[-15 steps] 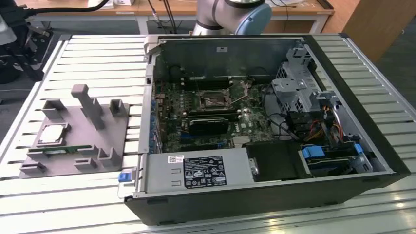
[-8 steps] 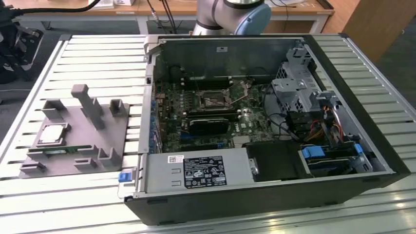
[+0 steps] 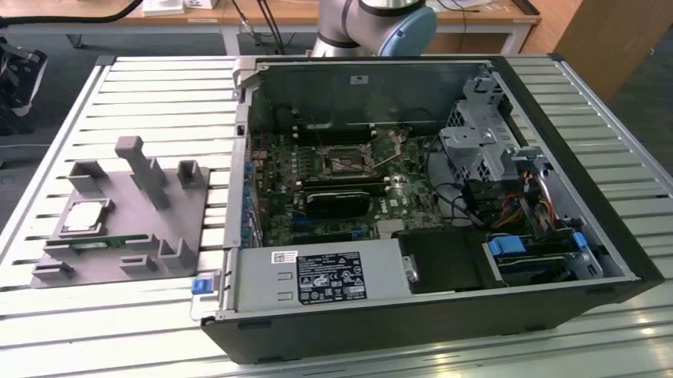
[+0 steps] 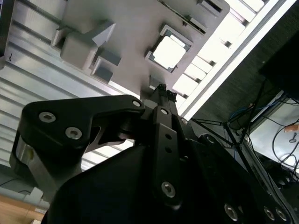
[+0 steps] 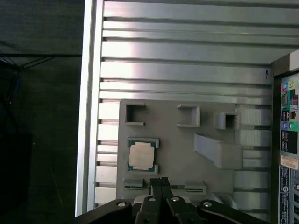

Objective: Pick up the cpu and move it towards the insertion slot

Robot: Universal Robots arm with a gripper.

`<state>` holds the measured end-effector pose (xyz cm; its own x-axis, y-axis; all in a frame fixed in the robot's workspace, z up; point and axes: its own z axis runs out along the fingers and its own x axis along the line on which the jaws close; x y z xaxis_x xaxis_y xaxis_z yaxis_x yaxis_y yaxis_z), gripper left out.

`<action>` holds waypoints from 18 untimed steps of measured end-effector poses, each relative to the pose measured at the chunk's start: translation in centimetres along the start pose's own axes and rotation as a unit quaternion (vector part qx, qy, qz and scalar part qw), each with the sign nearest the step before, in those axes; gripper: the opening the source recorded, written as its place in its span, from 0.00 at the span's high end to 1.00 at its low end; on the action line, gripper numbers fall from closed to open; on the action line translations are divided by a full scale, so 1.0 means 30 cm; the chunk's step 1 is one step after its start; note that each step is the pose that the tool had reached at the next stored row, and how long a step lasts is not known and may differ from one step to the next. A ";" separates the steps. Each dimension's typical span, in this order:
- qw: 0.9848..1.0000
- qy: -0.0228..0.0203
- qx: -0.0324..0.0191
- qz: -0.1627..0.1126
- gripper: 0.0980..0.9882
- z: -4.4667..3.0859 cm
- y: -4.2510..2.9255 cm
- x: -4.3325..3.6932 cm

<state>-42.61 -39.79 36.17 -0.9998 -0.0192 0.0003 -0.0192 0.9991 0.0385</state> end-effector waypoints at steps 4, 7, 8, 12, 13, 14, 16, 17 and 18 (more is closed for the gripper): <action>1.000 0.001 0.000 0.000 0.98 0.022 -0.009 0.005; 1.000 0.001 0.000 0.000 0.85 0.040 -0.017 0.011; 1.000 0.001 0.000 0.000 0.78 0.046 -0.019 0.013; 1.000 0.001 0.000 0.000 0.59 0.070 -0.025 0.019; 1.000 0.001 0.000 0.000 0.59 0.076 -0.026 0.020; 1.000 0.001 0.000 0.000 0.52 0.082 -0.027 0.021; 1.000 0.001 0.000 0.000 0.45 0.094 -0.028 0.022; 1.000 0.001 0.000 0.000 0.39 0.100 -0.028 0.023; 1.000 0.001 0.000 0.000 0.39 0.106 -0.028 0.023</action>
<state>-43.29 -40.53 32.95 -0.9998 -0.0193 0.0023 -0.0192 0.9991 0.0383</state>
